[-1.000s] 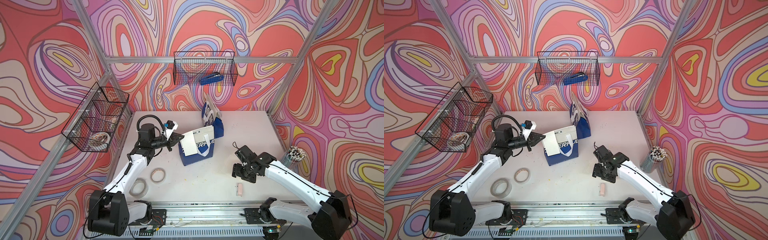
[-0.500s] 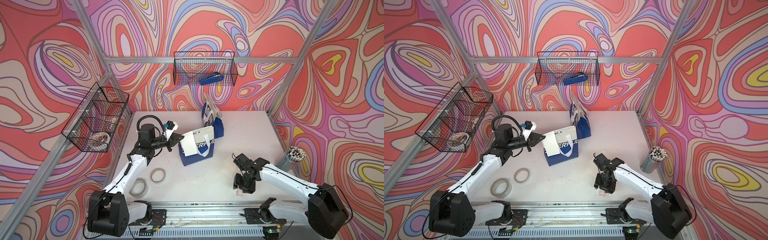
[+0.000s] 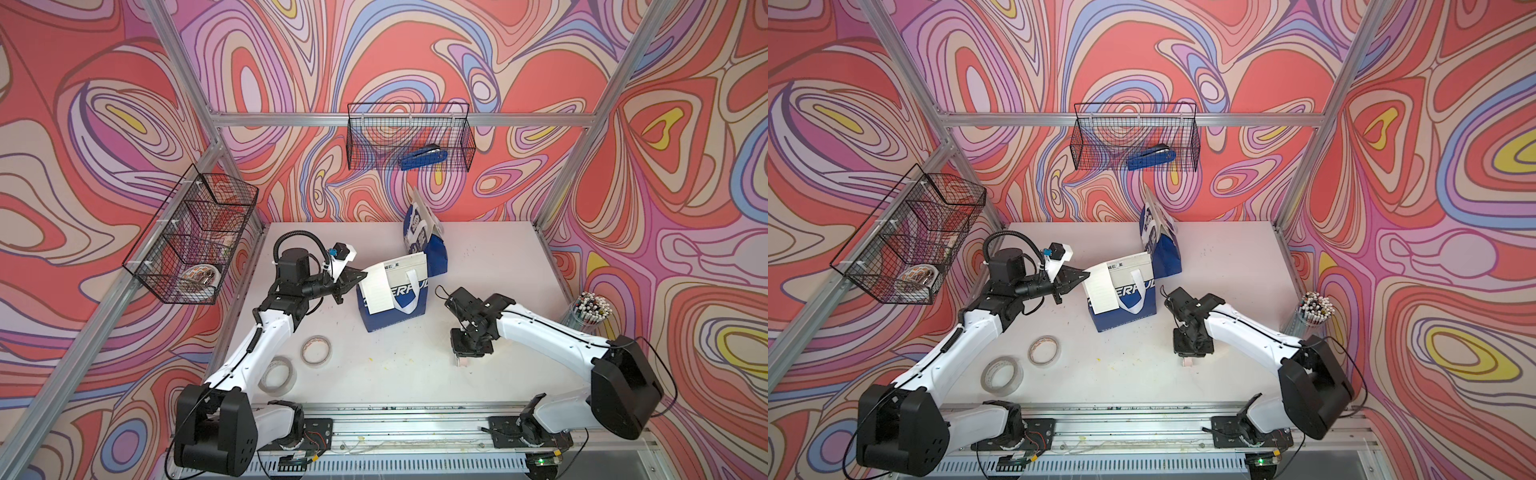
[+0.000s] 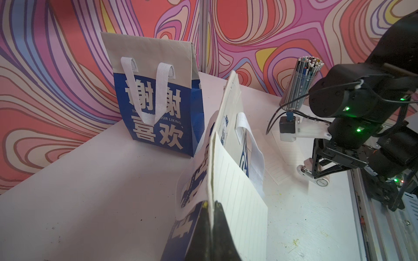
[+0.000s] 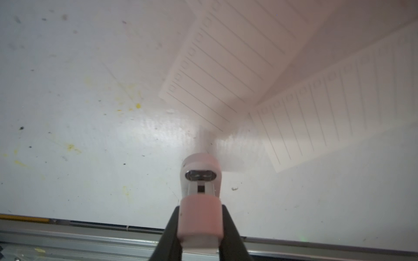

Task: Staple the receipts to the bags
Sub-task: Pick up the stapler from the center of the board, then place the stapler at the center of the board.

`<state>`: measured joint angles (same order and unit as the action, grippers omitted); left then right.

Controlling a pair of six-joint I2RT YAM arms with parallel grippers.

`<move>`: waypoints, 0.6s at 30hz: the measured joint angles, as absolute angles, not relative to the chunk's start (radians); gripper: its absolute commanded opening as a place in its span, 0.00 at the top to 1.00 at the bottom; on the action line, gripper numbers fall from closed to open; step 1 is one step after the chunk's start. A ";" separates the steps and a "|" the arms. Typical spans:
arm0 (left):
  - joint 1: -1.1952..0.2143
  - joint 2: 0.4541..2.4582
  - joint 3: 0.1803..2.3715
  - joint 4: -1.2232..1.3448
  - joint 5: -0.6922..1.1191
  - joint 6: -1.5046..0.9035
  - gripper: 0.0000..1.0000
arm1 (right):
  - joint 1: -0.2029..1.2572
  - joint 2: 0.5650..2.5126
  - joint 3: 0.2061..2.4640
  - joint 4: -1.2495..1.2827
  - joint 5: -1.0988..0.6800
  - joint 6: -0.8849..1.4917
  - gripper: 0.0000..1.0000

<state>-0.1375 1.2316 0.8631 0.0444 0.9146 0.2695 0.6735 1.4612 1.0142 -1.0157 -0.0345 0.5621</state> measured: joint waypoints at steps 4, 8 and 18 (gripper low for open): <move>-0.138 1.225 0.864 0.036 0.883 0.275 1.00 | 0.722 1.541 1.140 -1.006 -0.049 0.340 0.82; -0.138 1.225 0.868 0.028 0.856 0.268 1.00 | 0.772 1.575 1.203 -1.016 -0.074 0.022 0.79; -0.138 1.226 0.869 0.027 0.867 0.259 1.00 | 0.820 1.403 0.968 -0.965 -0.067 -0.826 0.81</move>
